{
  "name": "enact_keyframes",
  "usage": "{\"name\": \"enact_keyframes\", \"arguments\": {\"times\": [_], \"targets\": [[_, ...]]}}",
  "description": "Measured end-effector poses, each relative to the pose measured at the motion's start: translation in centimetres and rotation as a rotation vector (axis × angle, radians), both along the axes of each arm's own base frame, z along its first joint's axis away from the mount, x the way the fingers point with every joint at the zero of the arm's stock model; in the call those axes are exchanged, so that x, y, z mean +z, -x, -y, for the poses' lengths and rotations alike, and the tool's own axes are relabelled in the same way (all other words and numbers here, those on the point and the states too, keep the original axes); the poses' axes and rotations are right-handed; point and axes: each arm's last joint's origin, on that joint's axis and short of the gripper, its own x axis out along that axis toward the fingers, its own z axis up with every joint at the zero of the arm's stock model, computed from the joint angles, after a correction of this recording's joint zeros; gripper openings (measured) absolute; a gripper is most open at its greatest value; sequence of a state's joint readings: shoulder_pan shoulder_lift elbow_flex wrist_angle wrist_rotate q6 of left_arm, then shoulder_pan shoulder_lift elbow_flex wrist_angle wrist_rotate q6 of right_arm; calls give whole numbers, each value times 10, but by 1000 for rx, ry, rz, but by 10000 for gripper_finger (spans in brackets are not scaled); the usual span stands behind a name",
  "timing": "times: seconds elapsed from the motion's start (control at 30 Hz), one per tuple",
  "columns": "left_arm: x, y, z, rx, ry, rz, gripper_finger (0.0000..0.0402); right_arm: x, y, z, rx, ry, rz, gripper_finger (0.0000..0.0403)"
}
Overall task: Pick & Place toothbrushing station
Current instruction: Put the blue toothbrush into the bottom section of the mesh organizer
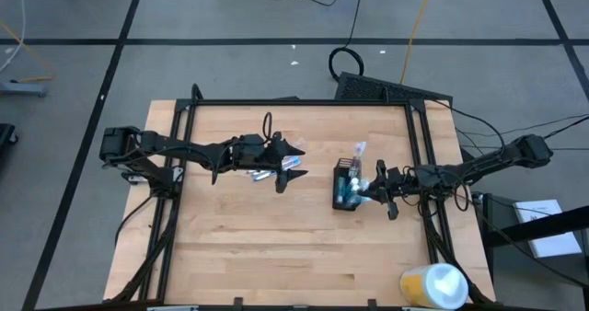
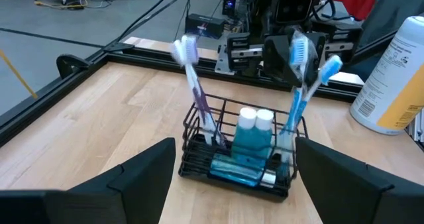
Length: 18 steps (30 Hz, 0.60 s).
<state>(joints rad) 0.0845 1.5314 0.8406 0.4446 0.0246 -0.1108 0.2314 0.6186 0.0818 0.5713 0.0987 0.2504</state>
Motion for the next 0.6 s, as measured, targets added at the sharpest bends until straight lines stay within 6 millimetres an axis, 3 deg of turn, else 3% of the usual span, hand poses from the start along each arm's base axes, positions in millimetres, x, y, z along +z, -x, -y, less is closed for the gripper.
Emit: {"name": "enact_keyframes", "arguments": {"times": [0.6], "targets": [[-1,0,0,0,-2,-6,310,2,0,-1,46,-35,11,132]]}}
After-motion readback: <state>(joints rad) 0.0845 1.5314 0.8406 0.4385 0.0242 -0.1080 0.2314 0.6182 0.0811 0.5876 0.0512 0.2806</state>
